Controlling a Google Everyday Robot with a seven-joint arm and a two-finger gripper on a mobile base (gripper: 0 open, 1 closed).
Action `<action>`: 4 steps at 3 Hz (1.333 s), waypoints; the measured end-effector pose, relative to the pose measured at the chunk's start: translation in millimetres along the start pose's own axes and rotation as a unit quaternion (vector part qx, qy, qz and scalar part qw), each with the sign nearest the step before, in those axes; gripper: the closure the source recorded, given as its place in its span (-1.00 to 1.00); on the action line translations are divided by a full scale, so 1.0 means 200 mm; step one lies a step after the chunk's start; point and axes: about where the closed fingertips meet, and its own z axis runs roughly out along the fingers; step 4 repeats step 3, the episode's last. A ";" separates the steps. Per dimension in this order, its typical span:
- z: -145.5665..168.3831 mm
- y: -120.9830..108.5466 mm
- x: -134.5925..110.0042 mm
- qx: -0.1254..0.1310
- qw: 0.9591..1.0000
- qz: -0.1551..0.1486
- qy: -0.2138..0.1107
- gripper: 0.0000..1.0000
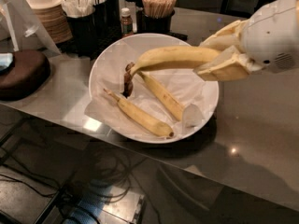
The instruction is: Pick banana from white bowl
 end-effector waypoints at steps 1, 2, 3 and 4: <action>-0.29 0.08 -0.10 0.059 0.997 -0.031 -0.036 1.00; -0.37 0.09 -0.14 0.075 0.994 -0.054 -0.052 1.00; -0.37 0.09 -0.14 0.075 0.994 -0.054 -0.052 1.00; -0.37 0.09 -0.14 0.075 0.994 -0.054 -0.052 1.00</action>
Offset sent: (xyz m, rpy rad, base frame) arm -0.0349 -0.0155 0.0364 0.0419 -0.1168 -0.0139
